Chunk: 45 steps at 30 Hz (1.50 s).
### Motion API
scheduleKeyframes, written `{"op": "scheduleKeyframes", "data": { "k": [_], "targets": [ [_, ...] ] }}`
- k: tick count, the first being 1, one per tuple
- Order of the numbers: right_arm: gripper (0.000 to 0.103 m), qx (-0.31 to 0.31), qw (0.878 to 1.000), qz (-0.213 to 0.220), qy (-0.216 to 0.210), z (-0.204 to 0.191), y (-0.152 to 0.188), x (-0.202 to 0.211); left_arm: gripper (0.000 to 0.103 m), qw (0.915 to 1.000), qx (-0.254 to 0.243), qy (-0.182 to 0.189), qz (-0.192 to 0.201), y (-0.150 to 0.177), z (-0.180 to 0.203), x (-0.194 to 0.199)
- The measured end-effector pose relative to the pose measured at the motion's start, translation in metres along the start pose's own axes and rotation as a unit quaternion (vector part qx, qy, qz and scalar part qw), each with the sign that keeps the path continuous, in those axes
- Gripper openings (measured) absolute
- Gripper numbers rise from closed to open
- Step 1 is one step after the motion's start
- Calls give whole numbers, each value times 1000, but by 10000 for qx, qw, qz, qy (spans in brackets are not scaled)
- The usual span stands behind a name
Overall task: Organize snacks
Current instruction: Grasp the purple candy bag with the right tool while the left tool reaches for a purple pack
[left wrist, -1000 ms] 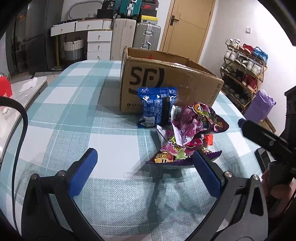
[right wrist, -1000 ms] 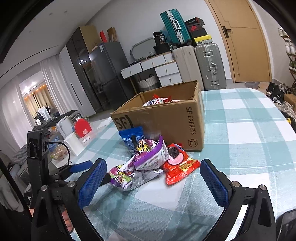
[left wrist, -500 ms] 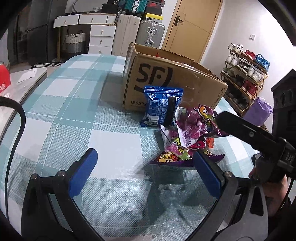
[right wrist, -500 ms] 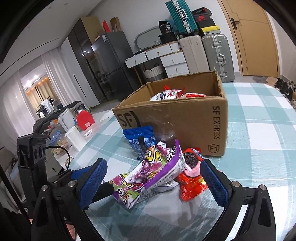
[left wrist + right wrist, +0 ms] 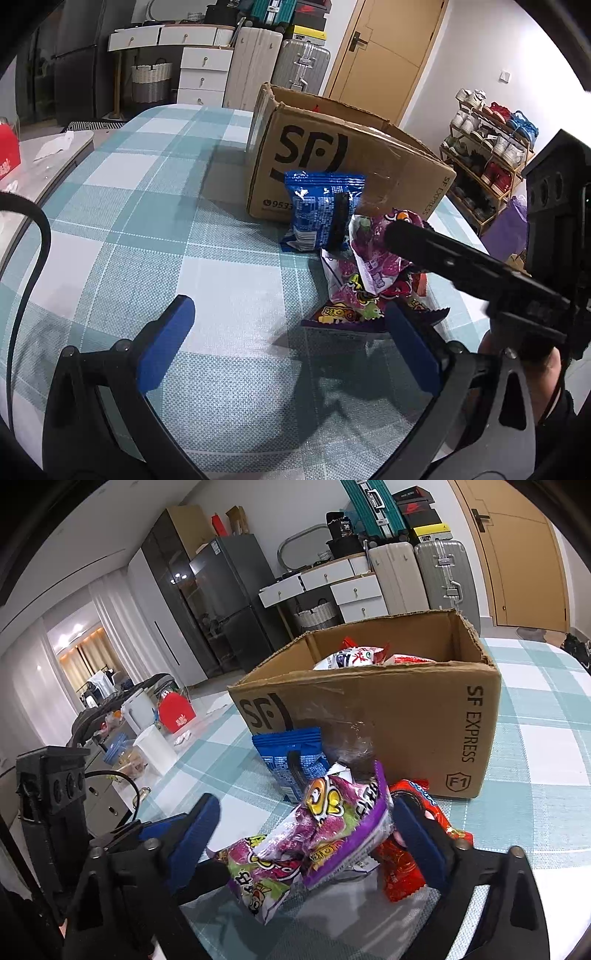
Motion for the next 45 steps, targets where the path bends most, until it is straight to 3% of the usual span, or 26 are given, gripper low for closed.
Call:
{"op": "scheduleKeyframes", "data": {
  "k": [7, 10, 18, 25, 36, 45],
  "targets": [
    [70, -100, 9999, 10, 44, 7, 3, -5, 103, 10000, 13, -33, -13, 2, 0, 4],
    [52, -164, 9998, -88, 33, 9, 5, -8, 103, 10000, 16, -82, -17, 4, -1, 6],
    [35, 158, 9996, -229, 80, -3, 9, -13, 103, 9999, 36, -156, 12, 4, -1, 9],
    [34, 50, 9997, -52, 223, 4, 8, -1, 103, 9998, 108, -169, 92, 3, -4, 12],
    [34, -427, 9979, 438, 212, 24, -6, 58, 103, 9997, 130, -206, 84, 3, -4, 12],
    [34, -586, 9967, 438, 342, 38, 7, 79, 103, 9996, 55, -261, 69, 3, -3, 12]
  ]
}}
Point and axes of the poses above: each gripper's, at about its wrist camera, not at the fingertips, and x roughly against the way its jaws point, z to its right, y to its underside, the point moved 7 cm from there along -x, roughly the way its jaws point, and after that the axes turned 12 degrees about z, right-handed, at the moved point
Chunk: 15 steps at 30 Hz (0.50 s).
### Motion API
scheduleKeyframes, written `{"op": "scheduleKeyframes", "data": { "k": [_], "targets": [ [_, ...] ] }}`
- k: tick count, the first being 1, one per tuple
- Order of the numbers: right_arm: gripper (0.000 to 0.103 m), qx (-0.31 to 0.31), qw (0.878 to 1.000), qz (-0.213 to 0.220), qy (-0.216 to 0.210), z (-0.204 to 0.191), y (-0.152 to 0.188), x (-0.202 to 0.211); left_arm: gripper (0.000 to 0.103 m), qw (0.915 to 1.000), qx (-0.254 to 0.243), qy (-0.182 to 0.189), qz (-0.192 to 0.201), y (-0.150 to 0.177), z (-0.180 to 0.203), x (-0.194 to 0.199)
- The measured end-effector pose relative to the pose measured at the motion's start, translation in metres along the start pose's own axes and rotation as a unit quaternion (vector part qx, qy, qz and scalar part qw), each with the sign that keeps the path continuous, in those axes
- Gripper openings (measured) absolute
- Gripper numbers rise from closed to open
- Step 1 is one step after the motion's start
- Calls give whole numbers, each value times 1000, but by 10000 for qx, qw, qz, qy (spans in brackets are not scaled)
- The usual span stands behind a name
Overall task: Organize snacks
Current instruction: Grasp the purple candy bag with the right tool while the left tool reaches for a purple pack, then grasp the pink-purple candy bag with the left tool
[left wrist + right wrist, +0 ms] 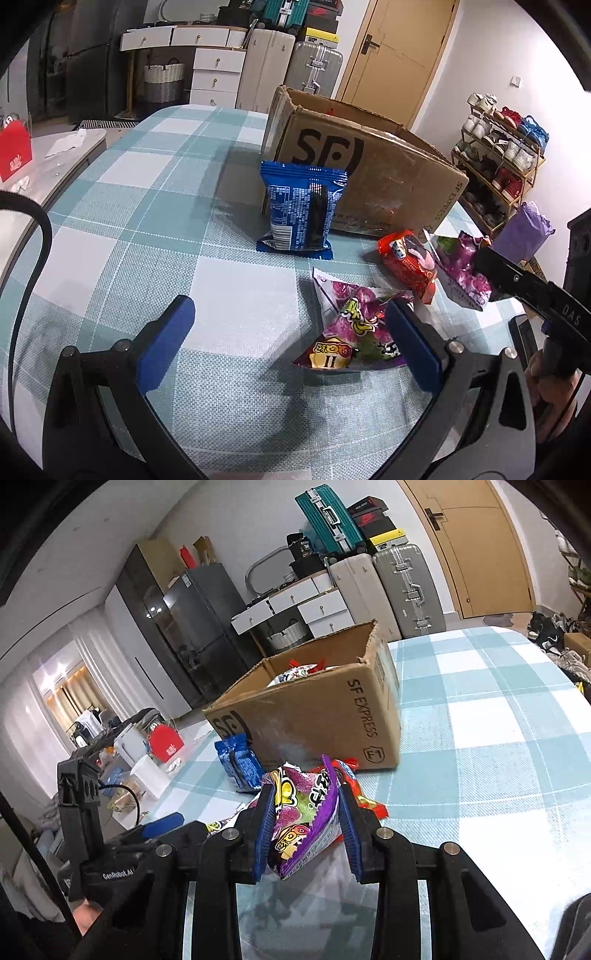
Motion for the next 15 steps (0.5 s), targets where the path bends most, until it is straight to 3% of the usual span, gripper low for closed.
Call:
{"op": "scheduleKeyframes", "data": {
  "k": [12, 15],
  "targets": [
    [34, -265, 9995, 122, -89, 15, 6, 7, 103, 9995, -243, 219, 13, 0, 12, 1],
    [34, -314, 9993, 102, -161, 15, 6, 7, 103, 9983, -395, 394, -176, 5, 23, -4]
  ]
}}
Point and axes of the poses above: each gripper's, at about its wrist camera, not at the fingertips, and x roughly against the way its jaws point, z to its right, y to its underside, the point moved 7 cm from there along -x, roughly the way its jaws point, and after that the axes turned 12 degrees about z, right-handed, at the moved point
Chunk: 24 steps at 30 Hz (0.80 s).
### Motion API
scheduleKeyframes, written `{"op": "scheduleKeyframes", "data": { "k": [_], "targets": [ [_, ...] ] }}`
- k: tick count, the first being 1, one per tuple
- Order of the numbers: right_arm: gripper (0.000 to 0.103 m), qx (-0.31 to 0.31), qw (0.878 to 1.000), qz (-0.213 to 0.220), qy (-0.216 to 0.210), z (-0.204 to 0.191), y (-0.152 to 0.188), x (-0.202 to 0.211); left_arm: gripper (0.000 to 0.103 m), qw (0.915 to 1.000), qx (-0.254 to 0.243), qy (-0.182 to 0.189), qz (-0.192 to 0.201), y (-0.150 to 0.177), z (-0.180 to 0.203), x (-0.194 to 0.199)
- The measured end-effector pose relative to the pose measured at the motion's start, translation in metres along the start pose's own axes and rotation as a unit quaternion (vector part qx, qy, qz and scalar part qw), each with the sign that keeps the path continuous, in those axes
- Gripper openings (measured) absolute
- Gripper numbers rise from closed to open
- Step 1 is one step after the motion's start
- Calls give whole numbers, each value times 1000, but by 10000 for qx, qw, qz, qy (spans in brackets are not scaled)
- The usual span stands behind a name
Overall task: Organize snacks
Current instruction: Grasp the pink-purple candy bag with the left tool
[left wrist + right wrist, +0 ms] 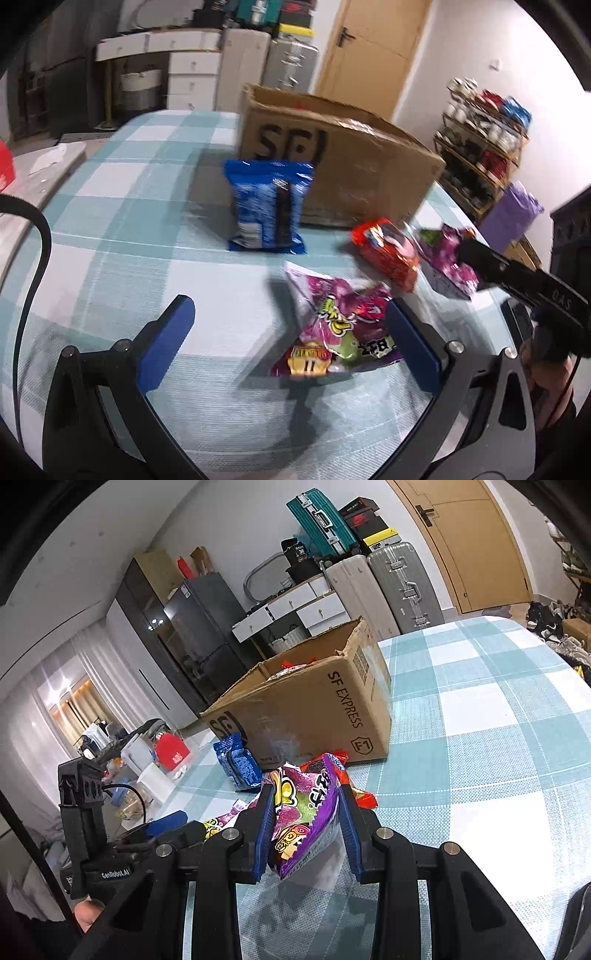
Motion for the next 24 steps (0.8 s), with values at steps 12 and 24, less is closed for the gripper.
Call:
{"op": "scheduleKeyframes", "data": {
  "k": [12, 24],
  "targets": [
    [34, -315, 9993, 157, -127, 7, -4, 6, 103, 9975, -139, 181, -667, 10, 19, -32],
    [34, -377, 9990, 169, -171, 11, -4, 8, 53, 9955, -252, 538, -740, 10, 36, -30]
  ]
}}
Point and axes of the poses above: each gripper's, at about its wrist camera, not at the fingertips, and x roughly against the way its jaws point, z to its right, y to its underside, the point moved 7 cm from there along -x, roughly the way its jaws point, and after that the axes turned 12 degrees about z, right-handed, at the moved point
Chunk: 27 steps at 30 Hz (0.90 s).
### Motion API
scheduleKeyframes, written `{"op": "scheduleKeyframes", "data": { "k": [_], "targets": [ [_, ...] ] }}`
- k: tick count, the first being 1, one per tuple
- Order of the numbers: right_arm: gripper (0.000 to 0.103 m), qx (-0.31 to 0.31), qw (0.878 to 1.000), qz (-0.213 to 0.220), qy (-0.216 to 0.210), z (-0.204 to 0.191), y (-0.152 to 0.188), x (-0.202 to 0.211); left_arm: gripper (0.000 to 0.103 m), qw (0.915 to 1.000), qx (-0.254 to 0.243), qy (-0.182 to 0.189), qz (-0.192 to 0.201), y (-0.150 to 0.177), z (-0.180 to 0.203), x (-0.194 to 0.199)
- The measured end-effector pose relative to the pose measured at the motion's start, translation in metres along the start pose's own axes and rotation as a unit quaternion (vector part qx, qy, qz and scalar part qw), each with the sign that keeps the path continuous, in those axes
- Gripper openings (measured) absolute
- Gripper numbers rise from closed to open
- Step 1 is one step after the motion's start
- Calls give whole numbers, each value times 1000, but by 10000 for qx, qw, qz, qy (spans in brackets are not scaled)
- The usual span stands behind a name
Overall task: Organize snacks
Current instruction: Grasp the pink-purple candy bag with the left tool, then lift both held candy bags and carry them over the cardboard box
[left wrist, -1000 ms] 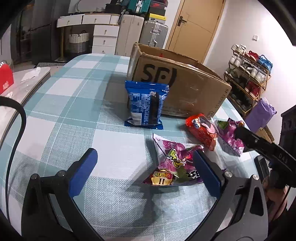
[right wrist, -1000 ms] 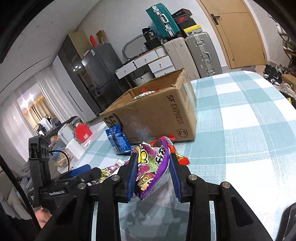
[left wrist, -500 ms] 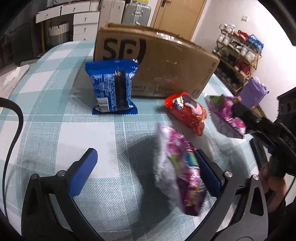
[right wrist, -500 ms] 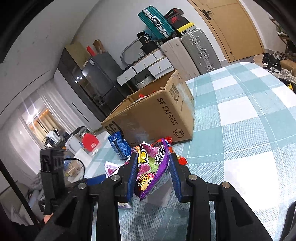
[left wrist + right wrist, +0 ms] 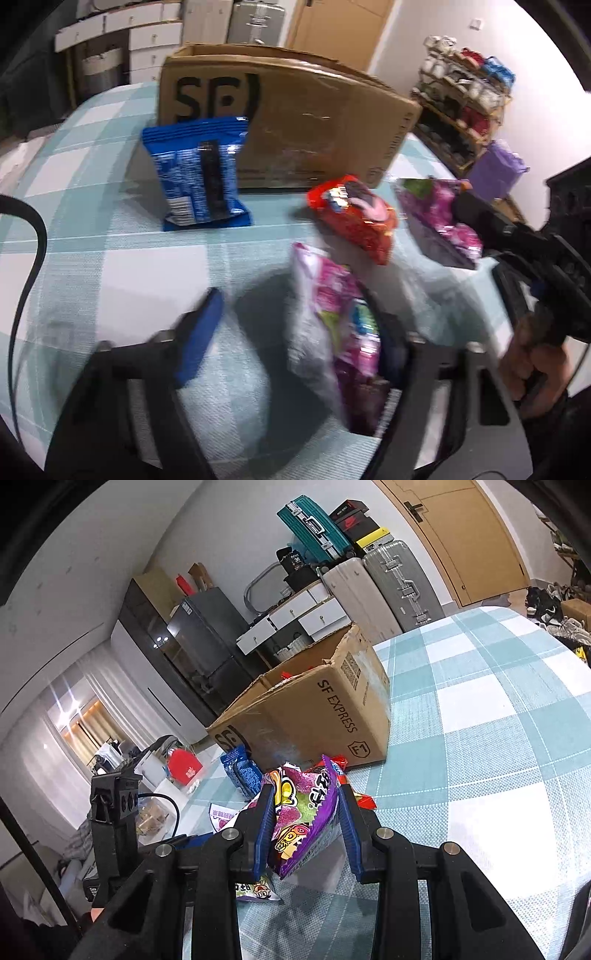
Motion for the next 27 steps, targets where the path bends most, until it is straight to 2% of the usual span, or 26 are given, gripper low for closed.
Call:
{"op": "scheduleKeyframes", "data": {
  "k": [3, 4, 10, 14, 27],
  "targets": [
    [34, -25, 10000, 0, 8, 1, 0, 0, 32, 9998, -165, -38, 134, -2, 6, 5],
    [34, -36, 10000, -2, 11, 1, 0, 0, 30, 9995, -239, -88, 183, -4, 11, 6],
    [34, -51, 10000, 26, 4, 1, -1, 1, 27, 9999, -56, -9, 142, -4, 10, 9],
    [34, -53, 10000, 24, 4, 1, -1, 1, 26, 9994, -176, -210, 213, -6, 6, 15],
    [34, 4, 9999, 121, 16, -1, -2, 4, 25, 9988, -139, -323, 352, -11, -3, 39]
  ]
}}
Point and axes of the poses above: each gripper's, at about its wrist camera, not at the fingertips, and x roughly against the way its jaws point, z to its right, y to its underside, the point moved 7 cm from there along -x, roughly the way its jaws point, and after that the axes turned 12 degrees about z, right-handed, at the moved point
